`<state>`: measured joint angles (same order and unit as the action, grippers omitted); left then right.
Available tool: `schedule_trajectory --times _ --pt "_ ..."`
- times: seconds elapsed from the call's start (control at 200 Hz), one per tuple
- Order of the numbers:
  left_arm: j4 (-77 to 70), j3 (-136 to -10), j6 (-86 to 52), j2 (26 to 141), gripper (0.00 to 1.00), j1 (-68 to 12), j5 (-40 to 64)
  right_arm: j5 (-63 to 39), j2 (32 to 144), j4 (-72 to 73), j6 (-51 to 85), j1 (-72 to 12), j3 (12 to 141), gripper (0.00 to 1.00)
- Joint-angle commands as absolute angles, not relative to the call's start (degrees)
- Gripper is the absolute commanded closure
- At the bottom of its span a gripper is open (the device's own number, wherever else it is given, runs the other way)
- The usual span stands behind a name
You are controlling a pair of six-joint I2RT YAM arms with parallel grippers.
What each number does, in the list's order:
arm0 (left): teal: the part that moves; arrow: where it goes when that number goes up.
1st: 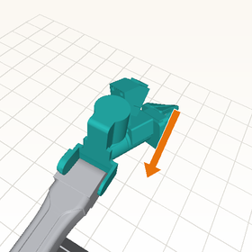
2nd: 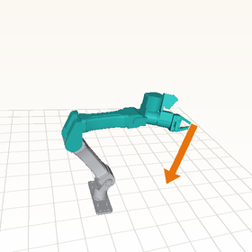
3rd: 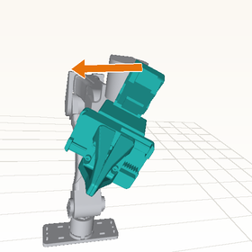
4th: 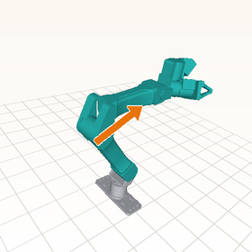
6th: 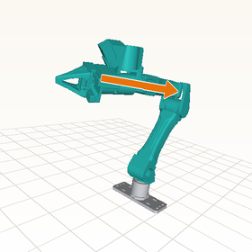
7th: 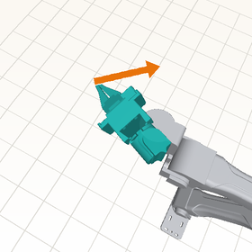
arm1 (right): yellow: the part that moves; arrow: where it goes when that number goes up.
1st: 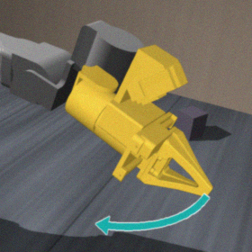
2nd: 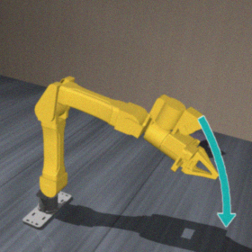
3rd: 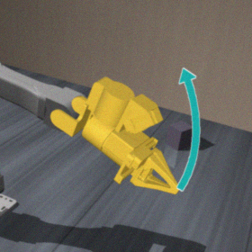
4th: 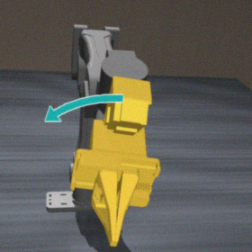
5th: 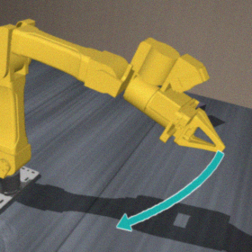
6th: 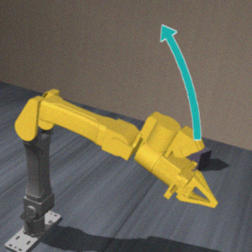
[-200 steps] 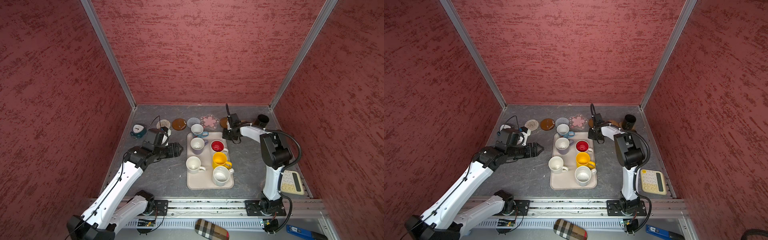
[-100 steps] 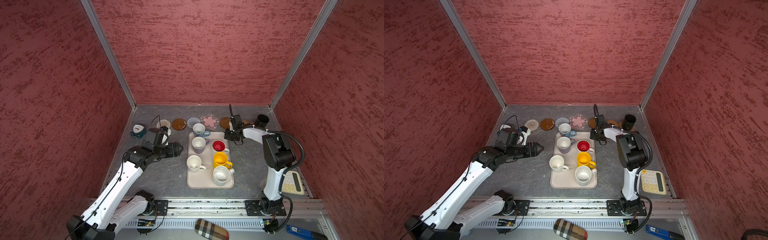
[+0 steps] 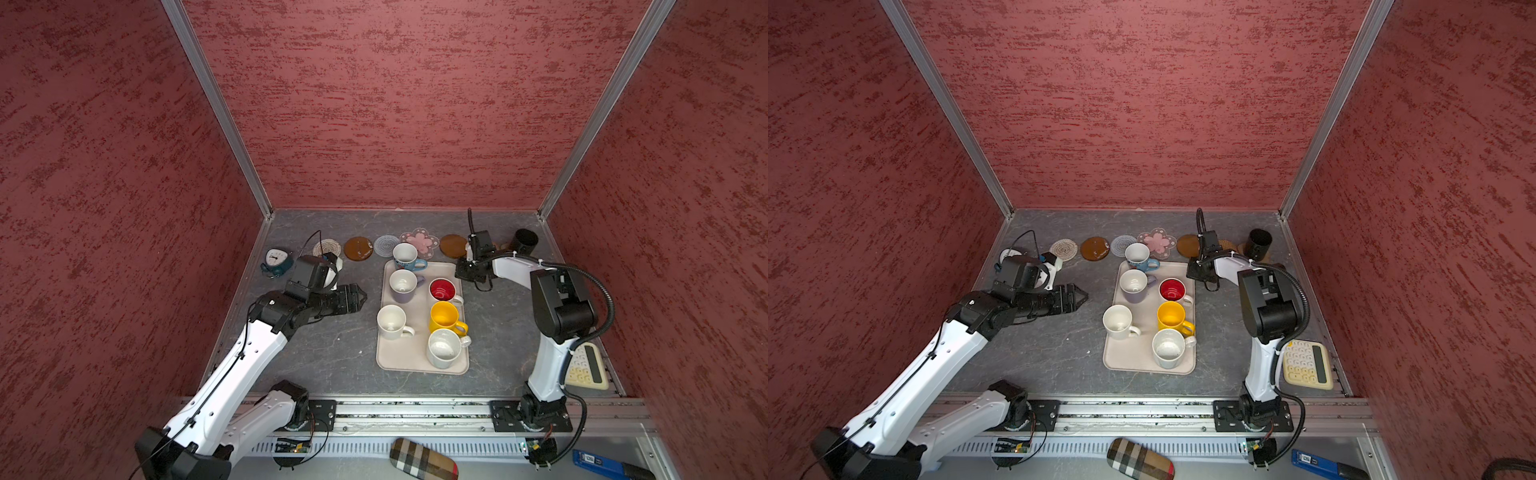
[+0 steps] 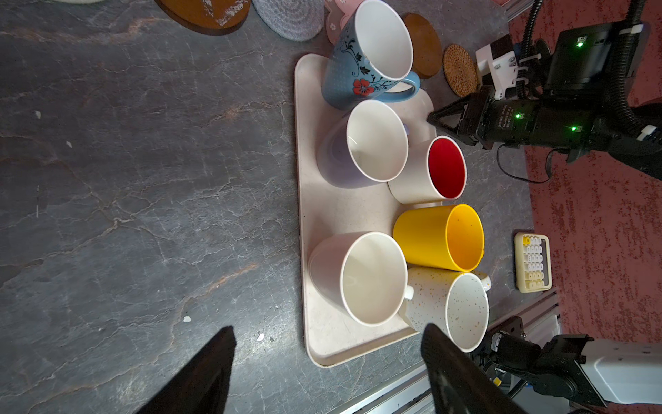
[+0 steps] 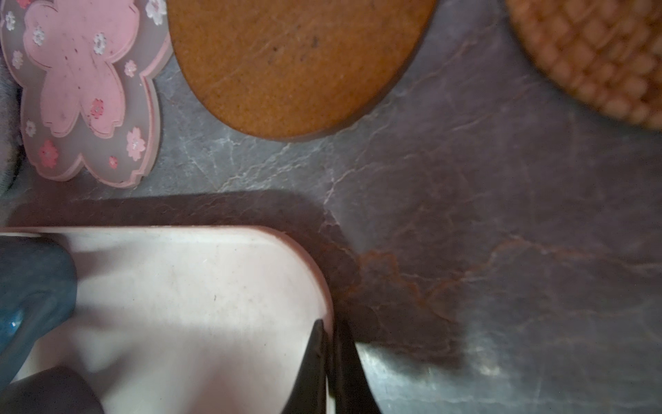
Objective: Place cups on coasters
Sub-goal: Move the tray to the center of the table, then rotate the cup on the tray.
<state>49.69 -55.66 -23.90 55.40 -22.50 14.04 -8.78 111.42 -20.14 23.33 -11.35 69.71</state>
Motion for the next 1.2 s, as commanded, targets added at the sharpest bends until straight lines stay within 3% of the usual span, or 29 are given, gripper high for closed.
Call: schedule_trajectory --times 0.0,0.165,0.316,0.631,0.882,1.197 --pt "49.9 -57.6 -23.6 55.7 0.18 -22.2 13.7 -5.7 109.3 -16.7 22.7 -9.1 69.1 0.79" --pt "50.3 -59.1 -22.9 56.8 0.18 -22.3 13.8 -5.8 106.3 -16.6 20.6 -9.4 67.9 0.51" --pt "52.0 -62.2 -23.5 59.1 0.19 -23.6 11.5 -5.1 102.4 -18.5 18.0 -9.3 68.4 0.4" --pt "57.0 -67.6 -34.5 64.8 0.33 -41.2 -4.1 -6.3 94.6 -20.6 16.7 -9.4 68.2 0.34" --pt "58.0 -69.0 -48.1 72.2 0.23 -57.2 -15.0 -5.4 88.2 -15.4 25.1 -9.4 60.7 0.29" --pt "56.4 -63.9 -65.1 74.1 0.18 -65.9 -20.3 -8.8 80.7 -7.1 29.6 -9.4 50.3 0.26"
